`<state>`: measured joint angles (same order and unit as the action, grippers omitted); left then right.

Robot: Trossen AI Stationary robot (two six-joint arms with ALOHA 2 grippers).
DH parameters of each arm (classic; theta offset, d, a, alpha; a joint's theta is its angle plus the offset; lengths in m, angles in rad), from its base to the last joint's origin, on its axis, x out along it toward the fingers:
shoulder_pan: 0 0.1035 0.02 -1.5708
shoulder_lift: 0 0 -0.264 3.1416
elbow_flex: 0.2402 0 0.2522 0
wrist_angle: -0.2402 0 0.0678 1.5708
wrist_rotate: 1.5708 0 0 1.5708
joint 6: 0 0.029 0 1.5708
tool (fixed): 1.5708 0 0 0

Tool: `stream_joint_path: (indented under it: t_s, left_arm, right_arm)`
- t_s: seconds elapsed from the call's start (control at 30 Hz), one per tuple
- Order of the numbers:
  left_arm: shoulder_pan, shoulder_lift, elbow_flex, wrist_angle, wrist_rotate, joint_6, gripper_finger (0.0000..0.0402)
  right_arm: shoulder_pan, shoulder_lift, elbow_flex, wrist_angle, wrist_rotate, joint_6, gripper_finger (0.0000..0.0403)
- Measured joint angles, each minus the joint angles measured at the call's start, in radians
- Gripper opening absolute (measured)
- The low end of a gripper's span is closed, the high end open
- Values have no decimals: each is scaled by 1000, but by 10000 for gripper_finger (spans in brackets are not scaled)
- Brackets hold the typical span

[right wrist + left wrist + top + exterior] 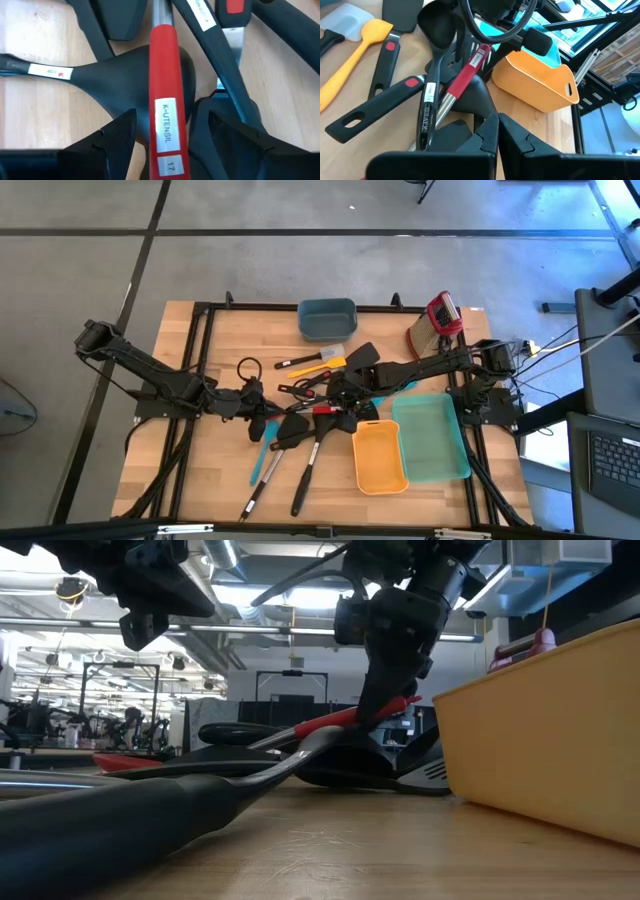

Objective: Pick & Place Kitchen Items
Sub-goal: Put the red serving spoon into the green bin

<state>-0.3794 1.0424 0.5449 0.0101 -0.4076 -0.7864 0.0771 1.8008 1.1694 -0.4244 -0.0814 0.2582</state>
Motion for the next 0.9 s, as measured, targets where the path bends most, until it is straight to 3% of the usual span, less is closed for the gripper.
stream_joint_path:
  t_s: [0.43, 0.9]
  left_arm:
    - [0, 0, 0, -10, 5, -2, 1]
    - [0, 0, 0, -11, 4, -15, 1]
  right_arm:
    - [-16, 0, -3, -17, 3, 76, 241]
    - [-24, 0, -3, -21, -20, 74, 95]
